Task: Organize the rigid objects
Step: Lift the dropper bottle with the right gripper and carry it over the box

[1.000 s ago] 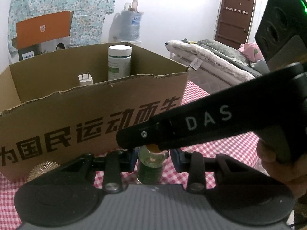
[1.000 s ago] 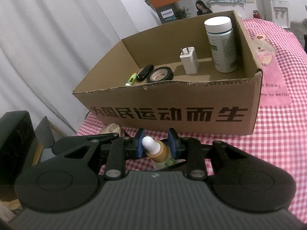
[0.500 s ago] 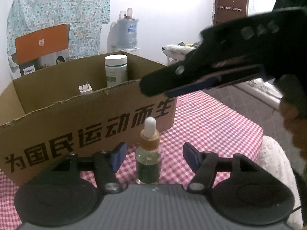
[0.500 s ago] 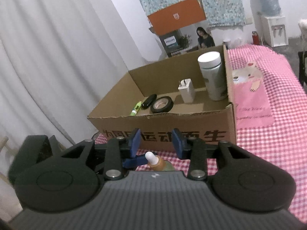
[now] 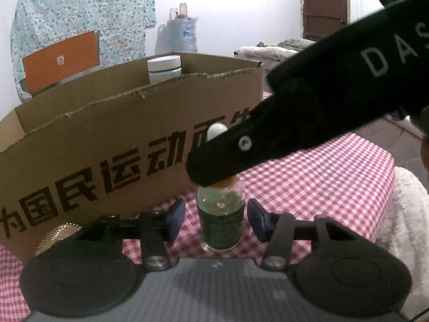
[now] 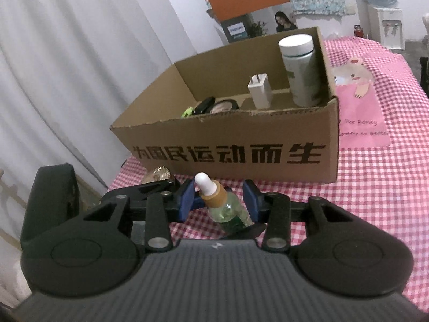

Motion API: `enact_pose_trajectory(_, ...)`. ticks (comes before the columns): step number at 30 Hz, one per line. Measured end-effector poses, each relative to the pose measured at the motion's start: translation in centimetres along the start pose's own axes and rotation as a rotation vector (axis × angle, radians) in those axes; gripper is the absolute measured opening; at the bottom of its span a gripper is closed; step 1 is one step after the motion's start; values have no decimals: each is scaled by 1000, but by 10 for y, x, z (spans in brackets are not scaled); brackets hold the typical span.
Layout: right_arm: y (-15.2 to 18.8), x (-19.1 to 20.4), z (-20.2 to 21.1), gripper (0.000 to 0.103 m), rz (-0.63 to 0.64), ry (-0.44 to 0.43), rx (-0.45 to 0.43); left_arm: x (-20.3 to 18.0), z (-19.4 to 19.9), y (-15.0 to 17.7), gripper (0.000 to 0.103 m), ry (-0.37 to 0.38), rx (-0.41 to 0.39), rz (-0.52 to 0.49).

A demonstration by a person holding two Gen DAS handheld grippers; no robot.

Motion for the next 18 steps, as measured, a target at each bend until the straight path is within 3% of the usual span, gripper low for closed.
enact_pose_trajectory(5, 1, 4, -10, 32, 22, 2, 28, -3, -4, 5, 43, 14, 7, 3)
enact_pose_trajectory(7, 0, 5, -11, 32, 32, 2, 27, -3, -5, 4, 34, 21, 9, 7)
enact_pose_trajectory(12, -2, 9, -9, 27, 64, 21, 17, -3, -5, 1, 33, 20, 18, 3)
enact_pose_trajectory(14, -3, 9, -6, 20, 71, 27, 9, -4, -5, -1, 33, 20, 24, -7)
enact_pose_trajectory(18, -5, 8, -2, 20, 64, 24, 9, -6, -2, -2, 33, 25, 31, -4)
Point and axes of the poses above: each gripper's, at about its wrist camera, not at the fingertips, and z roughly against the way its jaws point, x to its left, y to its underside, the point moved 2 cm from there along -z, roughly the way its jaws point, and after that the axes turned 9 degrees about y, right-handed, at the moved point
